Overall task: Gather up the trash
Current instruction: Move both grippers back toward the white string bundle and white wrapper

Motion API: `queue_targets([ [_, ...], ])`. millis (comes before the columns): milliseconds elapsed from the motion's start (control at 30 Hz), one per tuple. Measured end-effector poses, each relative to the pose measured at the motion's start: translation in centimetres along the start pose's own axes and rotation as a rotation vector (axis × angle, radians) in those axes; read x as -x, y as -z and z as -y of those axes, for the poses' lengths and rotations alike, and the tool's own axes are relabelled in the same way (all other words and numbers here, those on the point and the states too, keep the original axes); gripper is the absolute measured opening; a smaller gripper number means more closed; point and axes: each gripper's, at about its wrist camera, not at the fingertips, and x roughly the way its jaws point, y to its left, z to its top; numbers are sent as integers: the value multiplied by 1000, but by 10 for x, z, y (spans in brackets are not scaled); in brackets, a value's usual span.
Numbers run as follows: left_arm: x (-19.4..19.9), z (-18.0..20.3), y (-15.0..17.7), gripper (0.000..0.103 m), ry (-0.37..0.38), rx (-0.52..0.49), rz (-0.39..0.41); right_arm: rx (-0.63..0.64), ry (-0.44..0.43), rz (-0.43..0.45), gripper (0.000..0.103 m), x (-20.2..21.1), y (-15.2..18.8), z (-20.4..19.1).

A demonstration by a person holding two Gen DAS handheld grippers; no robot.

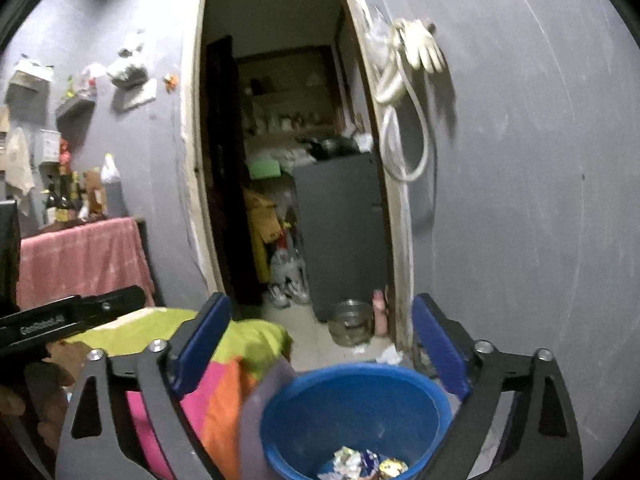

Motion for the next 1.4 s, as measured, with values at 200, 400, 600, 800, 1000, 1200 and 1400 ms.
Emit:
queue_targets([
  [200,57,-32,-6,98,-73,2,97,16,-65,76,103,20,-15,-36],
  [400,102,-66,3,99,-159,14,107,40,-136,121,103,36,-15,-75],
  [600,131,-94,26,99,-254,29,76,67,-214,129,103,44,1,-113],
  [800,151,-121,57,99,-338,51,46,101,-284,120,103,47,21,-144],
  [1000,149,-143,77,99,-318,129,-61,146,-314,35,103,34,41,-165],
  [1200,130,-153,90,98,-280,192,-196,179,-320,-71,103,18,62,-171],
  [1400,108,-159,91,93,-236,239,-276,198,-327,-182,103,-1,79,-173],
])
